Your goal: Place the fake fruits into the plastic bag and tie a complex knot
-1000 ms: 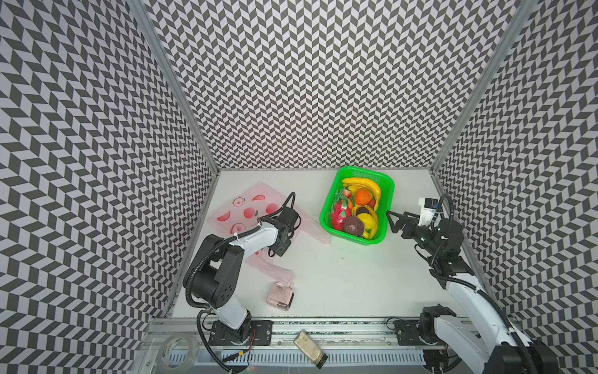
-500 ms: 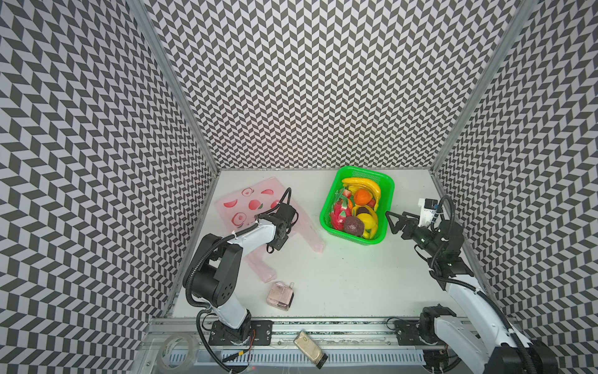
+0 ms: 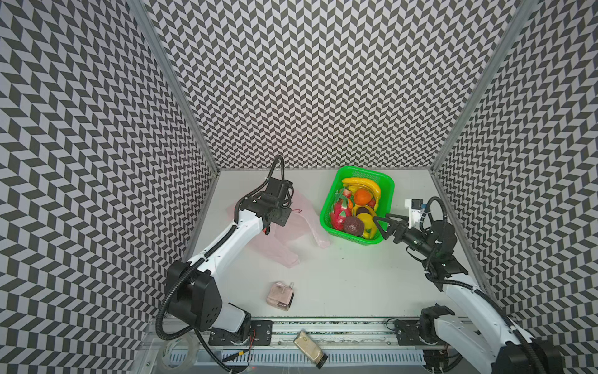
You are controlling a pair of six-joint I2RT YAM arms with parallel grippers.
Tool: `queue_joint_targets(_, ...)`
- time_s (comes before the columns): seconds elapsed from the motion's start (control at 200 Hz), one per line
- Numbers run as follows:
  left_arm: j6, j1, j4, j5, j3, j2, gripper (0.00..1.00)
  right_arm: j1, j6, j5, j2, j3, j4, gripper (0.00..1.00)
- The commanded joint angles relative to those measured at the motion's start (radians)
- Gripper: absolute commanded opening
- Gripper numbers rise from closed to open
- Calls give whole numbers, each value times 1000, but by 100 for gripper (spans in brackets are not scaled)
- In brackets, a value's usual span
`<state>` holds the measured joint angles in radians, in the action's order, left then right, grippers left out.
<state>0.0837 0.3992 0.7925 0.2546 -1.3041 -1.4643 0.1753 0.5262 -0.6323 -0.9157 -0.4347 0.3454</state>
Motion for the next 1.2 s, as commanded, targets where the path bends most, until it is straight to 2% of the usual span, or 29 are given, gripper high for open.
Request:
queue_joint_targets(0.0,-31,-59,106,-18,-82,14,0,89,32,30,-13,-24,71,99)
queue_joint_targets(0.1,-33,-100,124,-62,-142,29,0,162,72,55,-36,-6,127,99)
queue_joint_targets(0.175,-62,-102,150,-116,-191,37,0,234,137,68,-51,34,234,99)
queue_joint_targets(0.365,-105,-102,199,-270,-272,54,0,404,260,241,-89,124,423,99)
queue_joint_targets(0.551,-136,-102,218,-297,-331,47,0,564,287,370,-197,114,520,99)
queue_joint_targets(0.716,-178,-98,228,-371,-361,39,0,635,465,443,-345,133,754,99)
queue_joint_targets(0.801,-182,-89,224,-413,-362,40,0,648,503,479,-409,111,806,99)
queue_joint_targets(0.916,-188,-79,208,-429,-350,53,0,650,529,571,-465,61,757,99)
queue_joint_targets(1.006,-193,-75,198,-450,-338,62,0,650,516,593,-504,20,783,99)
queue_joint_targets(1.101,-193,-69,183,-480,-324,72,0,650,498,643,-536,-55,690,100)
queue_joint_targets(1.197,-187,-66,173,-493,-317,89,0,650,517,714,-581,-82,692,92)
